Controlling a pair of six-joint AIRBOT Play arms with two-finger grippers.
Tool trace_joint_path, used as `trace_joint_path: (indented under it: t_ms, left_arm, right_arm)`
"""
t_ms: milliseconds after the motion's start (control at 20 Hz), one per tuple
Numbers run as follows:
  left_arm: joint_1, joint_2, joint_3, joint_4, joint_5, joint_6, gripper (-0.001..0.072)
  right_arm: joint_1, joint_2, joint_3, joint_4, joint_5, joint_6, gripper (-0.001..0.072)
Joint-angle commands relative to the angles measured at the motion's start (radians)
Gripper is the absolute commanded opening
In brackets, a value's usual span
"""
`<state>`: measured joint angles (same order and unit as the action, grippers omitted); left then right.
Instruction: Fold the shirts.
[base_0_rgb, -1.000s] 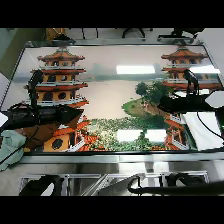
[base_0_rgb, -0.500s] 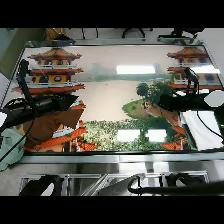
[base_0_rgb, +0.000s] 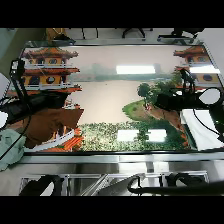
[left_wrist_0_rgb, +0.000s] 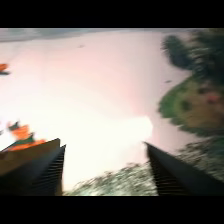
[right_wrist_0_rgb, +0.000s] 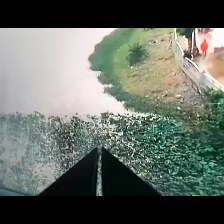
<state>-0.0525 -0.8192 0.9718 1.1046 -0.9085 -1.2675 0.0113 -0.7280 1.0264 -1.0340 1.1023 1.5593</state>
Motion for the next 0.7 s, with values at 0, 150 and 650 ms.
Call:
trace_joint_path:
  t_ms: [0, 150, 650]
  left_arm:
    - [0.153, -0.068, -0.001, 0.426, -0.194, -0.143, 0.0705]
    - [0.350, -0.197, -0.058, 0.378, -0.234, -0.158, 0.0706]
    - [0.389, -0.534, -0.085, 0.357, -0.141, -0.177, 0.0008]
  right_arm:
    - [0.001, -0.003, -0.001, 0.006, 0.070, -0.029, 0.0463]
    - [0.001, -0.003, -0.005, 0.001, 0.103, -0.058, 0.0526]
    - [0.001, -0.004, -0.005, -0.001, 0.101, -0.072, 0.0517]
